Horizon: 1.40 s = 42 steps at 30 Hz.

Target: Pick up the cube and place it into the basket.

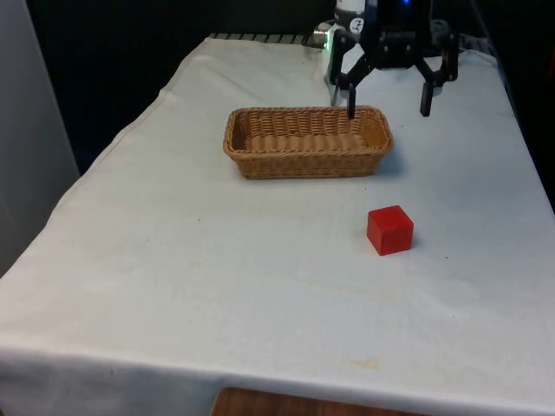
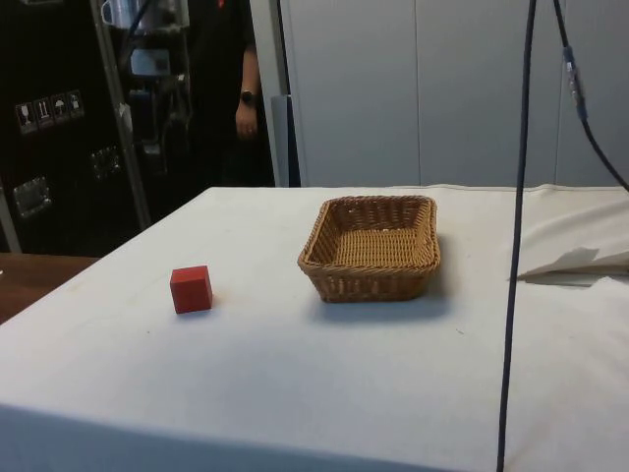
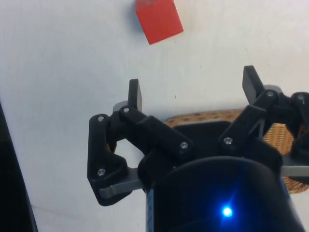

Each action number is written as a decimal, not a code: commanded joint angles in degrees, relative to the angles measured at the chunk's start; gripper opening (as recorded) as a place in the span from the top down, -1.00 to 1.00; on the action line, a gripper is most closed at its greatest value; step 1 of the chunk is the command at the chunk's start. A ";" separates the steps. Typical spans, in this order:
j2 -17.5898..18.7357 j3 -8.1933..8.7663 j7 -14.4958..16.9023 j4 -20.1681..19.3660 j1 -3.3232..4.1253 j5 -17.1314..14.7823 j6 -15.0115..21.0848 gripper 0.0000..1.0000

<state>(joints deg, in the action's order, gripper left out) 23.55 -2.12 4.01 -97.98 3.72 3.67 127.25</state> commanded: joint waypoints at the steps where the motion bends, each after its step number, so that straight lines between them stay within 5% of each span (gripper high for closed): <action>1: 0.80 -0.29 0.86 0.63 -0.23 -0.57 0.29 -1.00; 22: 5.27 -0.46 6.42 1.72 -0.06 -1.20 2.41 -1.00; 42: 10.60 -1.26 8.94 0.52 -0.40 -3.78 10.66 -1.00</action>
<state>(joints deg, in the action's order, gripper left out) 34.09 -2.92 12.43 -97.17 3.61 0.46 136.94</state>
